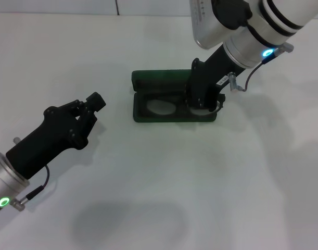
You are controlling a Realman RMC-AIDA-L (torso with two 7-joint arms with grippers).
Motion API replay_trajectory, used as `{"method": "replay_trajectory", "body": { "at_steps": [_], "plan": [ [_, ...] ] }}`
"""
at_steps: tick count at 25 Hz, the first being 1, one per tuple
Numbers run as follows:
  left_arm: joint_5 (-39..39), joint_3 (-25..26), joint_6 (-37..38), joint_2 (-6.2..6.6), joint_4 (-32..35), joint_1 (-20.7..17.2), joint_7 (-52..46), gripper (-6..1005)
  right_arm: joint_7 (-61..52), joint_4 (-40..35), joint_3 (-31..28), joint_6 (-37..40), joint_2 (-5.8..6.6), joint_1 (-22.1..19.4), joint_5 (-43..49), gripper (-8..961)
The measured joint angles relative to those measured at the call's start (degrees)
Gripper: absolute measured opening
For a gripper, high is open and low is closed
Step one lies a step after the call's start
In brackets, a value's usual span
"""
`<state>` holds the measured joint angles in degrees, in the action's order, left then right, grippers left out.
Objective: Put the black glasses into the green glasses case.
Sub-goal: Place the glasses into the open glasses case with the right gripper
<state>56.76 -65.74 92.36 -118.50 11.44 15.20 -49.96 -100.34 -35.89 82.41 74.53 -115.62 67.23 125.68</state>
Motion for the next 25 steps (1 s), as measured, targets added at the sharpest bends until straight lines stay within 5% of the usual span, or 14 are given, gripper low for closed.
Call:
{"method": "replay_trajectory", "body": {
  "at_steps": [25],
  "plan": [
    [1.43, 0.10, 0.10, -0.79, -0.76, 0.43, -0.03, 73, 5.72, 1.12, -0.32, -3.28, -0.29, -2.00, -0.53, 36]
  ]
}}
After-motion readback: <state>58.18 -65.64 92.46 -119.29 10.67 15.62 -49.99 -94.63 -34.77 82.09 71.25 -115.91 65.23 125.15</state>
